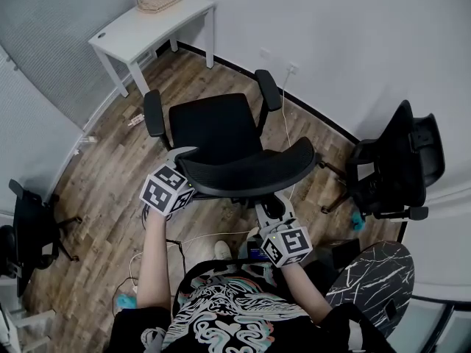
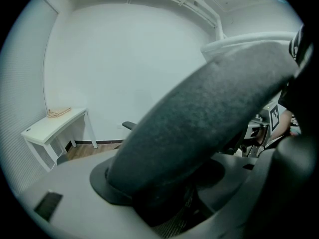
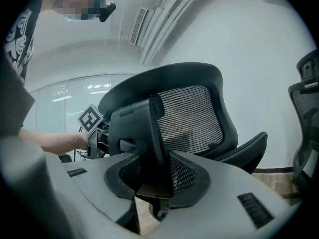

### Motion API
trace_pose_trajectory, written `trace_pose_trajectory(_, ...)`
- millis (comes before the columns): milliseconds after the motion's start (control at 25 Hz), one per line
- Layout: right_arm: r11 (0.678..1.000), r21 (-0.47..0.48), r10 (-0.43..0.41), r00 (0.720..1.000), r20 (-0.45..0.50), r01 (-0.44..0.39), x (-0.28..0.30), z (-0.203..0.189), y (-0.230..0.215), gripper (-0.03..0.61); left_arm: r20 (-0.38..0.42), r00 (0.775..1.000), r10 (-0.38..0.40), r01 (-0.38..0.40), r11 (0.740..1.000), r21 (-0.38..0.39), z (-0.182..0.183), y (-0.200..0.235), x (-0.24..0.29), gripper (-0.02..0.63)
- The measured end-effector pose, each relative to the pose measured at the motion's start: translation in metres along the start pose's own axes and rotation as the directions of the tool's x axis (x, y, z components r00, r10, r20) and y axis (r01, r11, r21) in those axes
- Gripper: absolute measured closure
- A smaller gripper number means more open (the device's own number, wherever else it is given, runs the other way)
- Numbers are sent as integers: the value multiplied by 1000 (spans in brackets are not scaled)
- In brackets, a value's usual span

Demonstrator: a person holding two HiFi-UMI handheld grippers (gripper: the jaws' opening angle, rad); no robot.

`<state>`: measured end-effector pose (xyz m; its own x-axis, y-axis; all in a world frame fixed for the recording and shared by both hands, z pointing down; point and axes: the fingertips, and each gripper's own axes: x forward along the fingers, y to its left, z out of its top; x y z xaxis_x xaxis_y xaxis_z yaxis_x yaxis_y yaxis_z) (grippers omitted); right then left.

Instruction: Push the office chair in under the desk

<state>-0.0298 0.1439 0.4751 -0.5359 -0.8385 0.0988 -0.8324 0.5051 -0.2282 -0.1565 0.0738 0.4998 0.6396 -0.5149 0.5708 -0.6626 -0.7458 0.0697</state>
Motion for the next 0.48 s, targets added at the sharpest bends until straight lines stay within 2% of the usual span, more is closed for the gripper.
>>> trace_pose_trajectory(480, 1000, -2, 0, 1000, 22, 0, 9, 3, -7, 471, 1, 1000, -2, 2, 1000, -10, 5, 8, 6, 305)
